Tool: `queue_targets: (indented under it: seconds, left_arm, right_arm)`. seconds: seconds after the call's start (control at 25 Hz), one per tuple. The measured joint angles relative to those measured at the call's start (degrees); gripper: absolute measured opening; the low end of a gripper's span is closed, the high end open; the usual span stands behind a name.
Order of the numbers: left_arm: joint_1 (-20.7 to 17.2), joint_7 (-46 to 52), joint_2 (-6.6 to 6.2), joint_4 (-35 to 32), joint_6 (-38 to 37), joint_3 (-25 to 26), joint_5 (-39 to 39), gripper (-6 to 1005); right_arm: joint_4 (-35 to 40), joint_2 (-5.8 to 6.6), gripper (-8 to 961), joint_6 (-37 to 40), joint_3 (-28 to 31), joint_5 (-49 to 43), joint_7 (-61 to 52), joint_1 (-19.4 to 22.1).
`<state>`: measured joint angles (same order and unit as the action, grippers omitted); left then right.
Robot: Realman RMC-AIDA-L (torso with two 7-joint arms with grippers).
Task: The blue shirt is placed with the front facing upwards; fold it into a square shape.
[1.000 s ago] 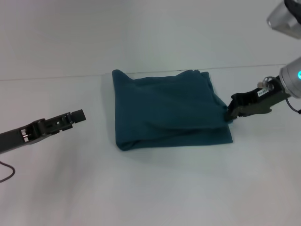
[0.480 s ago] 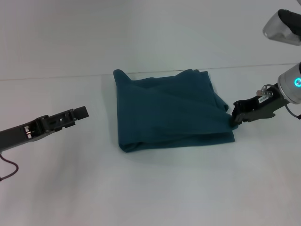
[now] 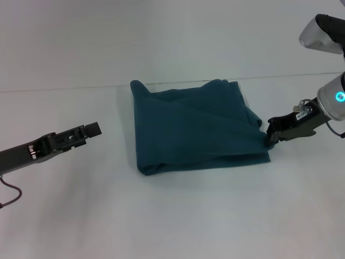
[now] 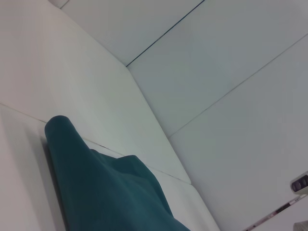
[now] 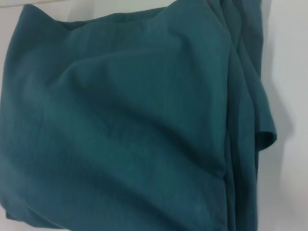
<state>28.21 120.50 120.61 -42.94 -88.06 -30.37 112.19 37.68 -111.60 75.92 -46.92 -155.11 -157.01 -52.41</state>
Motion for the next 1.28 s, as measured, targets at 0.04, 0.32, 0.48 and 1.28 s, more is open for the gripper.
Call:
queue_targets:
  seconds: [0.04, 0.32, 0.48, 1.28]
  left_arm:
    - [0.00, 0.00, 0.00, 0.00, 0.00, 0.00, 0.00, 933]
    - [-0.17, 0.00, 0.06, -0.02, 0.00, 0.15, -0.34, 932]
    - [-0.56, 0.00, 0.07, -0.04, -0.11, 0.15, -1.31, 932]
    - [-1.07, 0.14, -0.11, -0.04, -0.71, 1.64, -3.82, 932]
  right_arm:
    - [-0.02, -0.02, 30, -0.26, -0.25, -0.02, -0.14, 0.01]
    - [-0.19, -0.54, 41, -3.78, -2.39, -3.16, -3.72, -0.45]
    - [-0.20, -1.29, 182, -4.77, -3.03, -6.28, -5.25, -1.41]
    - [0.52, -1.71, 276, -19.95, -2.58, 8.48, -2.72, -0.01]
